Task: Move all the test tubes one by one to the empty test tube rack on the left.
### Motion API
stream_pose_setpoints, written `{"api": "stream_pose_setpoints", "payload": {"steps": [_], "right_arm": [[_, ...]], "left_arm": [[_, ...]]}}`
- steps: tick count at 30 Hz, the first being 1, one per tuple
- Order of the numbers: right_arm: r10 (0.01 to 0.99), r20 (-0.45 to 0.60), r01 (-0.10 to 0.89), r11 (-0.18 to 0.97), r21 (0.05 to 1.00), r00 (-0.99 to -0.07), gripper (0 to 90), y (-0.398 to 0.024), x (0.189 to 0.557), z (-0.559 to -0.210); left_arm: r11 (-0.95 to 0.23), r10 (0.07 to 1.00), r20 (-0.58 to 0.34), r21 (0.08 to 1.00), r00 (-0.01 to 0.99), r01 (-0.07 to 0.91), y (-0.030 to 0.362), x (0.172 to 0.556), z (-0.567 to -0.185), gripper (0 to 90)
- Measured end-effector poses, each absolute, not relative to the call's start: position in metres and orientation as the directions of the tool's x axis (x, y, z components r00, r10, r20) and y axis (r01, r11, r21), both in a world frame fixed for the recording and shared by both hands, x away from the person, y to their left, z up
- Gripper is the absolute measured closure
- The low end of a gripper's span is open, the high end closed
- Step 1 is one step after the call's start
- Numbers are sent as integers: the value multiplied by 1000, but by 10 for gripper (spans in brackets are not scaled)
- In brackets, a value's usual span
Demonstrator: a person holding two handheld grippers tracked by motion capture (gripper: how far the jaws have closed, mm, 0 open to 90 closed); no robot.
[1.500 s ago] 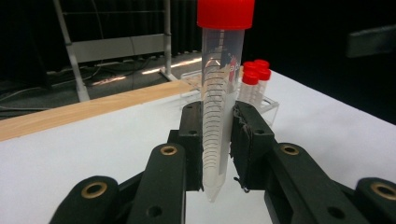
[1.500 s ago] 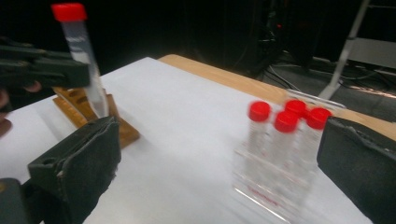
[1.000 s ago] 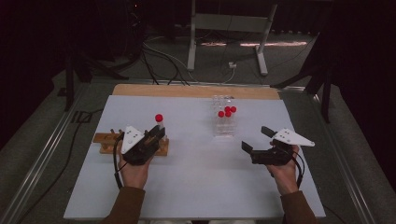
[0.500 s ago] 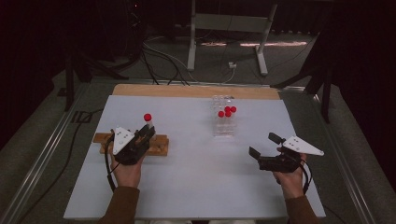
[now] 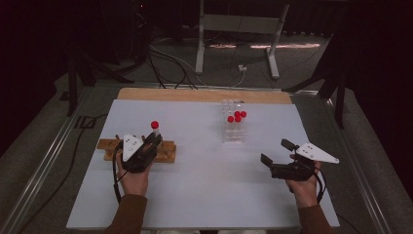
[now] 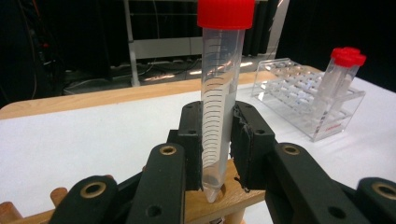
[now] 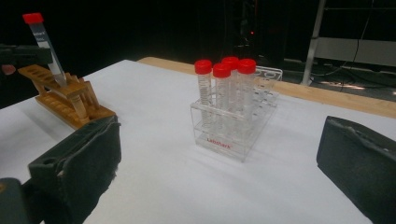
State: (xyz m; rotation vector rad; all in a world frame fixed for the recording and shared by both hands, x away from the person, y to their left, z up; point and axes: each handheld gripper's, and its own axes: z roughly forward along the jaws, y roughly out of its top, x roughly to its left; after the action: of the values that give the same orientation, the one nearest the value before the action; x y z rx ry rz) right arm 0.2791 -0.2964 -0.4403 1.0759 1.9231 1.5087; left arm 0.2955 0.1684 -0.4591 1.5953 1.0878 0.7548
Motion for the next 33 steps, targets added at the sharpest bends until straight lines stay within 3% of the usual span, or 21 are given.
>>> {"api": "stream_pose_setpoints", "payload": {"steps": [33], "right_arm": [[805, 111, 293, 81, 953, -583, 1, -298, 278, -441]], "left_arm": [[-112, 922, -31, 933, 385, 343, 169, 293, -485, 747]]}}
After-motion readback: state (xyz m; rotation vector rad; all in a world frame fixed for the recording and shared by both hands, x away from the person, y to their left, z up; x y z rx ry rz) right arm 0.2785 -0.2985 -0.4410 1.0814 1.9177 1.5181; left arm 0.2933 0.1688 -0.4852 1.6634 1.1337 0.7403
